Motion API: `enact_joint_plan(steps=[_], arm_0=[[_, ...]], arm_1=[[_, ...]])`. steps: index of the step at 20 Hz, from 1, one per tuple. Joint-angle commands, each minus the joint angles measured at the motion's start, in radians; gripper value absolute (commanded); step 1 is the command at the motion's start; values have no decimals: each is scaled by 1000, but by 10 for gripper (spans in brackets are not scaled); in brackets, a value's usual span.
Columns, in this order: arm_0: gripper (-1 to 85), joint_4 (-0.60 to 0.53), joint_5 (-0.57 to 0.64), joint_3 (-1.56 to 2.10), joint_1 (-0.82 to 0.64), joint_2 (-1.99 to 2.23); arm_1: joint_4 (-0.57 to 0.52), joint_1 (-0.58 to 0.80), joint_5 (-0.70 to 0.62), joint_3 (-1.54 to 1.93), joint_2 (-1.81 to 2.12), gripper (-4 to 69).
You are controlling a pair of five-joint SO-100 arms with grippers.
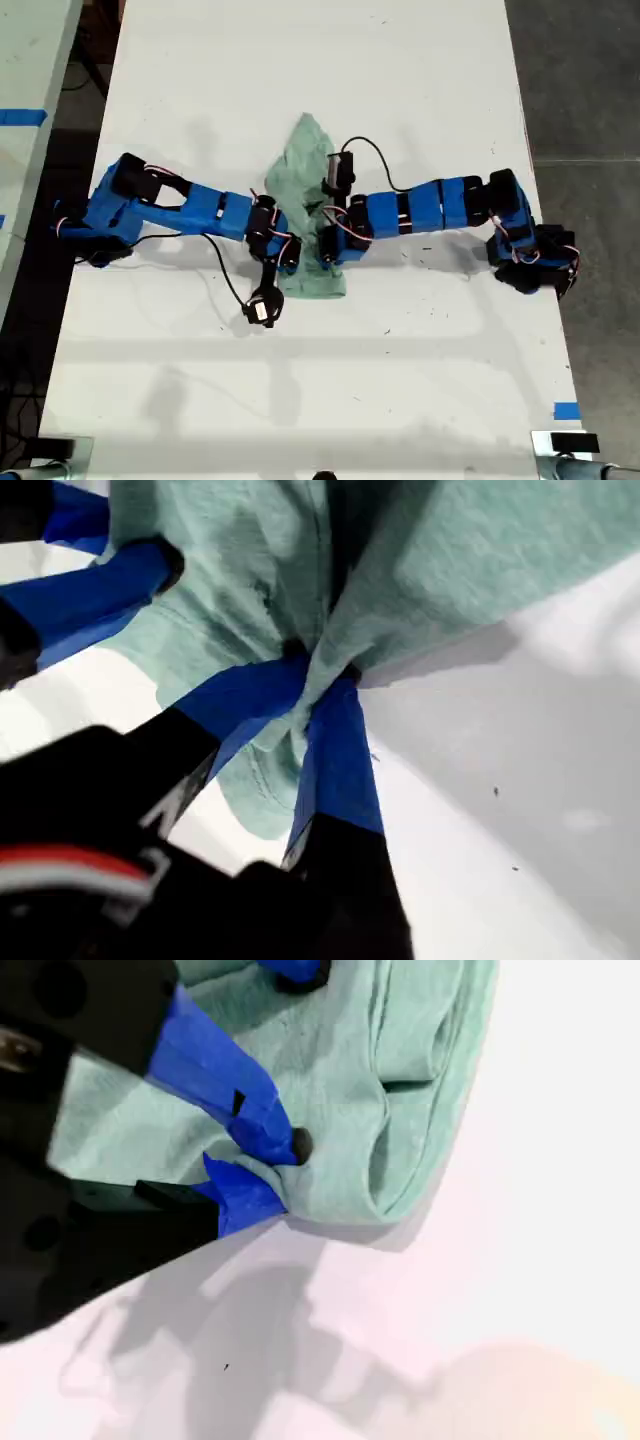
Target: Fold t shirt
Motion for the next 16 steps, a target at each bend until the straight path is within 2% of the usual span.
enact_joint_plan(steps=[1,4,6,9,10,11,13,16], arm_0=[[-1,74,-9,-25,21,179],[-1,158,8,-18,-63,342],[-1,216,61,-9,-207,396],[-1,224,169,-17,-451,419],[-1,218,201,-20,-522,419],[70,213,232,-28,-581,419],[198,225,287,-72,-693,417],[217,250,376,-219,-841,431]], arm_1=[[37,-29,15,-63,121,21],[34,49,-17,-63,270,21],[-2,153,-78,-54,337,20],[-114,318,-184,-54,374,19],[-152,365,-196,-54,377,46],[-184,411,-210,-57,377,99],[-186,502,-249,-94,370,265],[-80,666,-261,-141,408,316]])
